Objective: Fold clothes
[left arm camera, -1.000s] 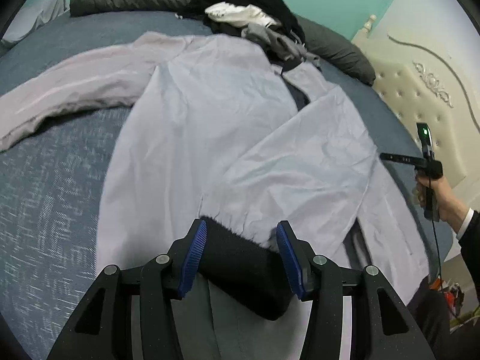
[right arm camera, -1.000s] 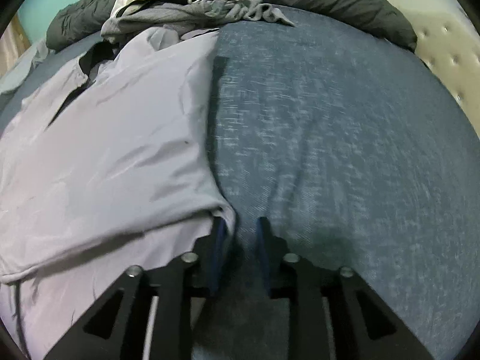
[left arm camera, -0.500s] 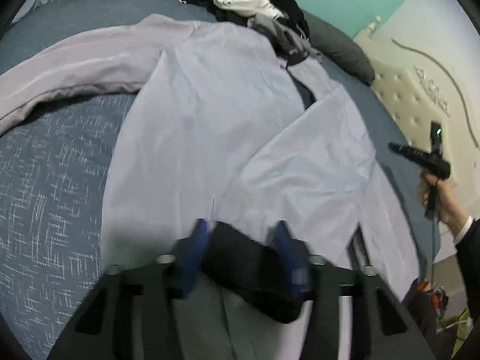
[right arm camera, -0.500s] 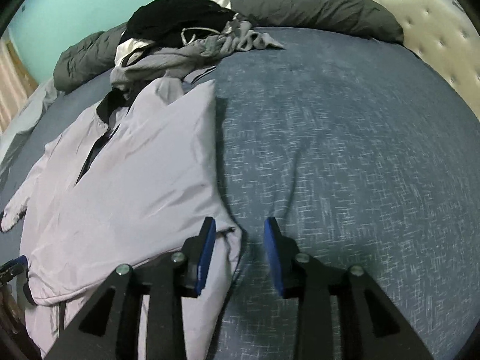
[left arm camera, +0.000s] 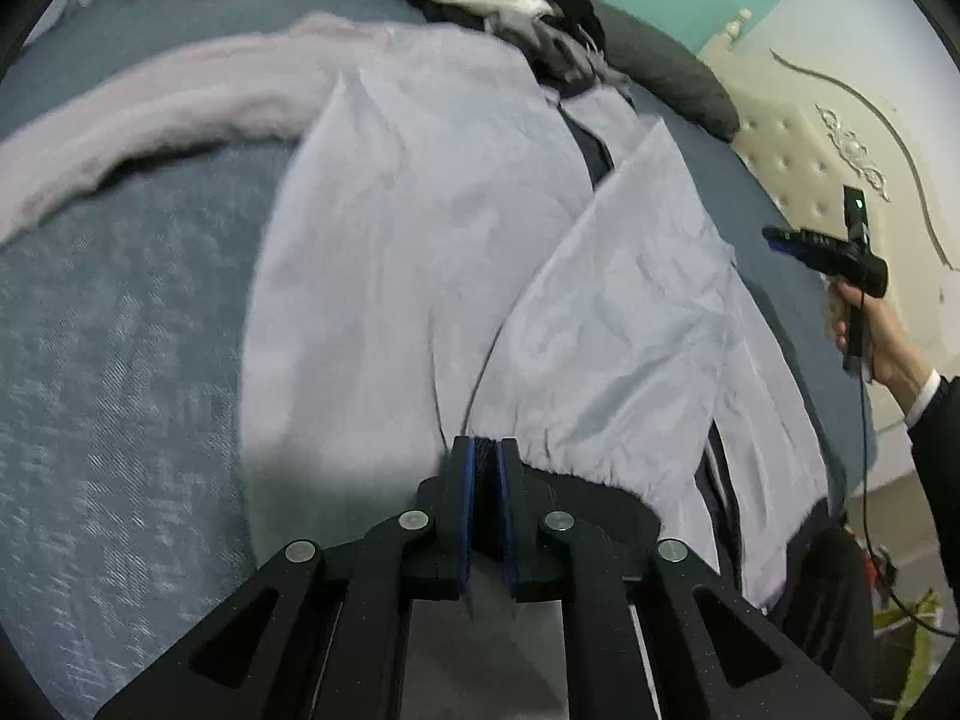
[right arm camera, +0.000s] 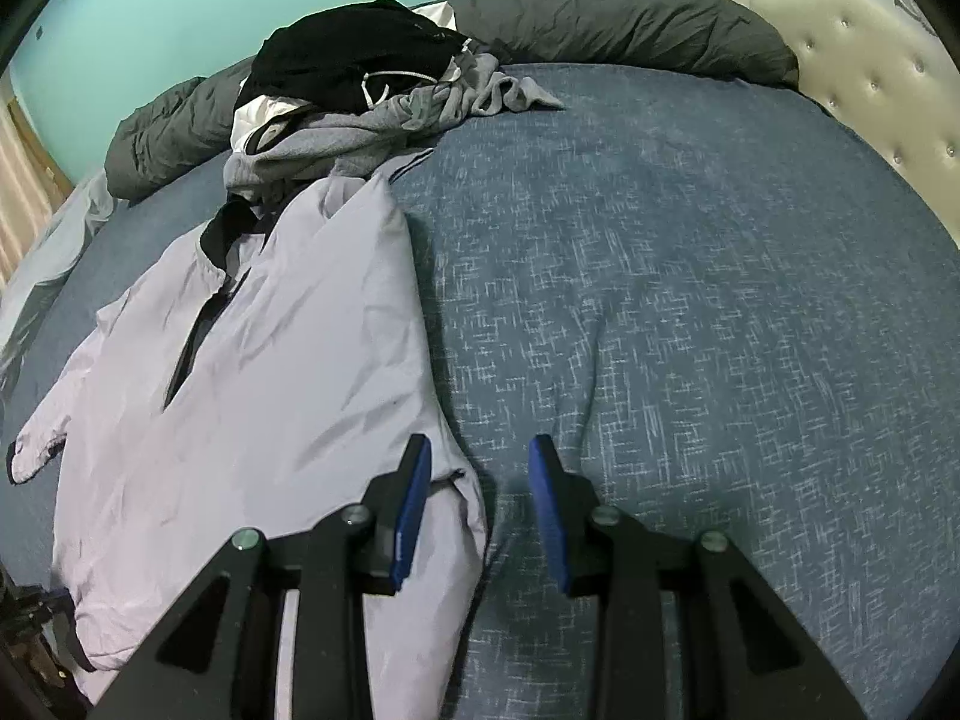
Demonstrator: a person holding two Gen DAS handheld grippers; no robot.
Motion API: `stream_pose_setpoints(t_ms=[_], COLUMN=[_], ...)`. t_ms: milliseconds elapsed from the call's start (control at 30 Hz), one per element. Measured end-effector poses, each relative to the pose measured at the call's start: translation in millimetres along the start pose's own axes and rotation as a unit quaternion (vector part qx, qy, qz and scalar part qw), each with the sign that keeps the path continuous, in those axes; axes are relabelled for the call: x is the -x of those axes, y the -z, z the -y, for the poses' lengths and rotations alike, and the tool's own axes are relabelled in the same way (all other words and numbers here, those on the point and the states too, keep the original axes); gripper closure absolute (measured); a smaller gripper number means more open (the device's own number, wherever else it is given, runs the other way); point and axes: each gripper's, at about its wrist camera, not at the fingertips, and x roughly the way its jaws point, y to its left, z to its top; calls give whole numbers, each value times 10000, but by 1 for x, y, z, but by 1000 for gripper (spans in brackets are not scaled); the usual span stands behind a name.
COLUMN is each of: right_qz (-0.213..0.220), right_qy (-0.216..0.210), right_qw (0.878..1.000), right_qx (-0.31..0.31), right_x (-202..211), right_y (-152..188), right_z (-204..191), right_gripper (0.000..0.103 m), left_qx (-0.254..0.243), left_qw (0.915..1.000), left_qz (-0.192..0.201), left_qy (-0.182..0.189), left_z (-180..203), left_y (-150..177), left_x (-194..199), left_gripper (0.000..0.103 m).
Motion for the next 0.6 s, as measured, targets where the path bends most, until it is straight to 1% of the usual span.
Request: stream_pose_setpoints(t_ms=[33,67,100,167,233,300,367,533,600], right_qz=[-25,-45,-66,-83,-54,-37,-68,-235,-307], right_qy=[-29,-32,-26,-23,-58,-96,-127,-156,-56], right_qw=[10000,10000,10000,9999,9999,9999,9999,9996,9995], right_qx=[12,34,68,117,110,99,80,29,63], right_x=[-1,-2,-3,-5,-7,-11,-18,-47,-62], right_y=[-1,-3,-6,-15,-28,-45,-62,-106,-123], right_z=[-2,-4,-6,-12,-17,-22,-26,-42,-50], right_gripper=[69,69,69,67,62,58,53,51,49], left_qx=[-33,-49,-39,-31,-114,-242,-324,-373,-363], left_qw=[10000,9998,9996,9991,9988,9985,9983,9985,9987], left_qz=[70,184,277,425,479,493,490,404,346], left_qy=[-23,-43,-1,53,-10,23,60,48,61], left_z=[2,5,7,12,18,21,25,31,32], left_y=[-2,-7,-14,-28,-37,-43,-47,-51,-51], left_x=[2,3,3,-2,-12,-24,-38,-66,-76], left_gripper=[91,82,70,53,53,53,53,53,53])
